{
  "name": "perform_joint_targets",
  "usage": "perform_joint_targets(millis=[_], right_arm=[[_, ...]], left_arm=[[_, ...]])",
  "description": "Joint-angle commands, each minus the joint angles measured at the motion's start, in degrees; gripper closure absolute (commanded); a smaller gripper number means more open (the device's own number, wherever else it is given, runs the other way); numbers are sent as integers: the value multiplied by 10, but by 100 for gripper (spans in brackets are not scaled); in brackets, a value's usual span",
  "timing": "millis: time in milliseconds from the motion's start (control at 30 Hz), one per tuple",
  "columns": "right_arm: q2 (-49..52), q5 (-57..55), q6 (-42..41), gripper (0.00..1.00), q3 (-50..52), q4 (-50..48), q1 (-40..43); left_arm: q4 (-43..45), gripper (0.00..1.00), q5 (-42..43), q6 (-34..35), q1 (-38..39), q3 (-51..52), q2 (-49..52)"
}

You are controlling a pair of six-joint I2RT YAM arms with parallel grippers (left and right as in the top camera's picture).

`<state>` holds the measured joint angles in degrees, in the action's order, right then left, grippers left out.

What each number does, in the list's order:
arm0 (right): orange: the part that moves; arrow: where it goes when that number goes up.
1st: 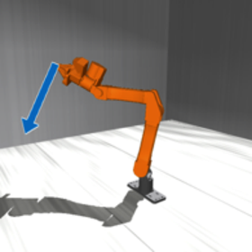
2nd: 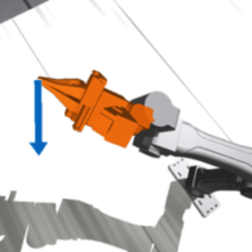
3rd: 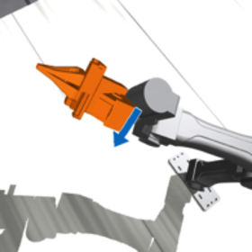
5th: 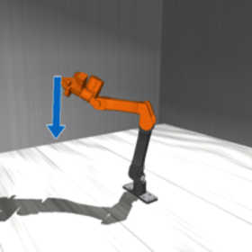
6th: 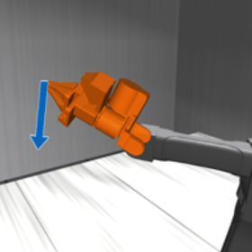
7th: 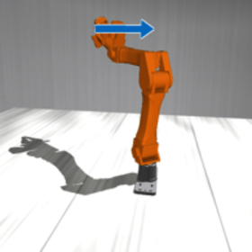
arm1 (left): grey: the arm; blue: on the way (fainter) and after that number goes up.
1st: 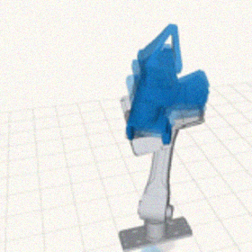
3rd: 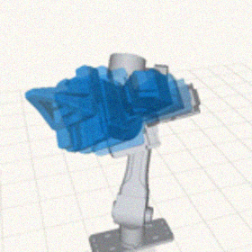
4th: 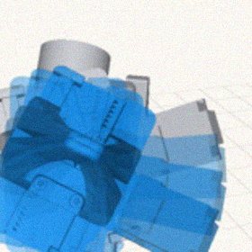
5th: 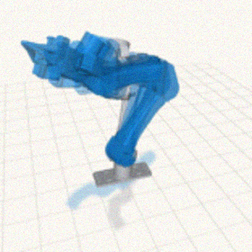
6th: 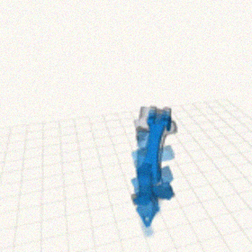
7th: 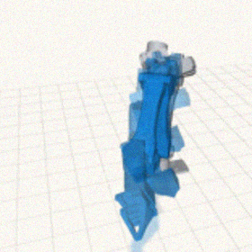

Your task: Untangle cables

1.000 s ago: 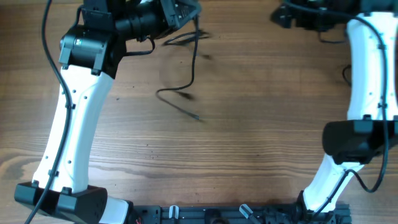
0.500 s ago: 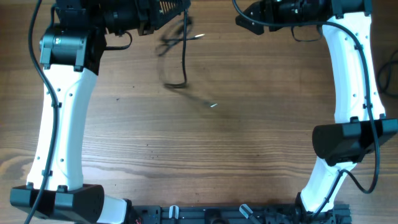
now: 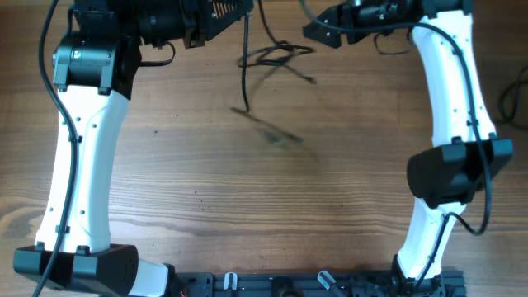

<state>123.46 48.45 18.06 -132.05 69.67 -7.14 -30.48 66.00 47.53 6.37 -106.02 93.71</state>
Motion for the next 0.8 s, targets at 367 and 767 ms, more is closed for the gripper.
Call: perform_joint_targets(millis=[367, 767], right_arm=[[65, 83, 130, 91, 5, 24, -43], [65, 91, 193, 17, 5, 20, -48]], left_arm=[[10, 96, 21, 27, 0, -7, -12], [12, 96, 22, 36, 0, -7, -12]])
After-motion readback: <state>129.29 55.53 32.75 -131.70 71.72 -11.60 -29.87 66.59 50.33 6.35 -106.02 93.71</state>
